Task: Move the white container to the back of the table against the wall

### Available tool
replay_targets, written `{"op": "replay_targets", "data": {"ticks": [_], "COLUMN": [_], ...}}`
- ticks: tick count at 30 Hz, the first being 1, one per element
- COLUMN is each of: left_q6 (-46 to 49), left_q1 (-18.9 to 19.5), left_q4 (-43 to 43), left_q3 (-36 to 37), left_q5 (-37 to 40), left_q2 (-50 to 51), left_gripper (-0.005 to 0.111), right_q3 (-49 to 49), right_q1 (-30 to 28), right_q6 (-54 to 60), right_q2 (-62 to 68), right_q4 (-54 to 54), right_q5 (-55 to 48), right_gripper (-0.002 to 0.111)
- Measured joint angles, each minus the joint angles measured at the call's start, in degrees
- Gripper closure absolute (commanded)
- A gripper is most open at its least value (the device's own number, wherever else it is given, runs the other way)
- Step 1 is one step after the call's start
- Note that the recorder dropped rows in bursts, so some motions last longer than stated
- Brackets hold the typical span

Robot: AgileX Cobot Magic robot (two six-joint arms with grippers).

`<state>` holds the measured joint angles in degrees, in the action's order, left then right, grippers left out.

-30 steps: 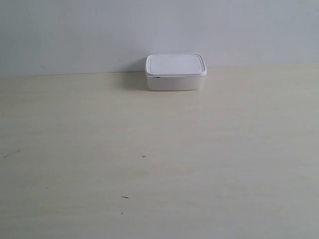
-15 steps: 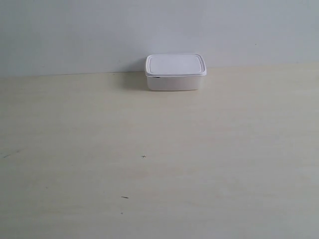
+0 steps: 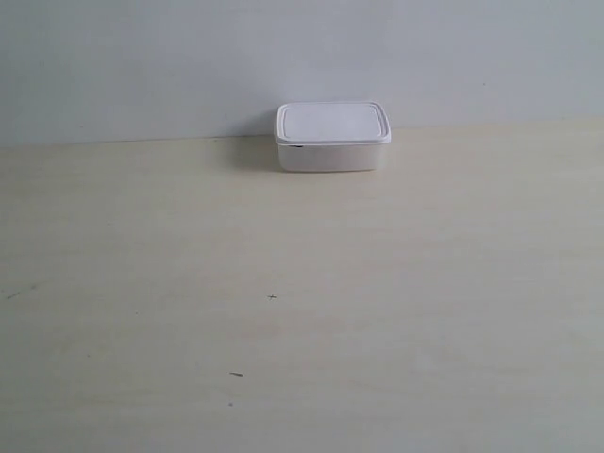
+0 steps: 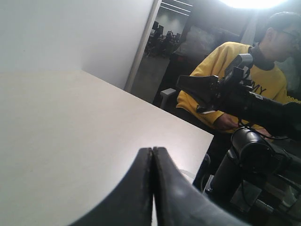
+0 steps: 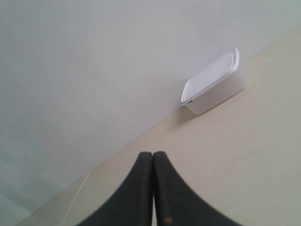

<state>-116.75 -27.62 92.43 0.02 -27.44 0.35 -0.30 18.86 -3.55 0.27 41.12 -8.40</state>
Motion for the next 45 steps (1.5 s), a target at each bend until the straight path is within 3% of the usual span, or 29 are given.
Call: {"op": "replay_targets", "data": {"ticks": [10,24,27,38,45], "left_q6": [0.2,0.2,0.2,0.2,0.2], "left_q1": [0.0,0.5,4.5,25.0,31.8], "left_q4": [0.0,0.0,0.0,0.3,0.3], "left_q3": [0.0,0.0,0.0,0.0,0.0], "left_q5": [0.0,-0.3,-1.6,-3.2,-3.2], "left_q2": [0.0,0.0,0.0,0.0,0.0], "left_gripper": [0.107,0.107,0.107,0.107,0.107], "right_q3": [0.0,0.0,0.0,0.0,0.0], "right_q1": [0.0,0.0,-1.2,-17.8,-23.8], "right_q6": [0.1,0.2,0.2,0.2,0.2], "right_q2": [0.0,0.0,0.0,0.0,0.0], "right_q4": [-6.9,-7.4,-7.4,-7.4,-7.4], "right_q5": [-2.2,-3.3,-3.3,-3.4,-3.4], "right_gripper": [0.108,0.108,0.108,0.108,0.108]}}
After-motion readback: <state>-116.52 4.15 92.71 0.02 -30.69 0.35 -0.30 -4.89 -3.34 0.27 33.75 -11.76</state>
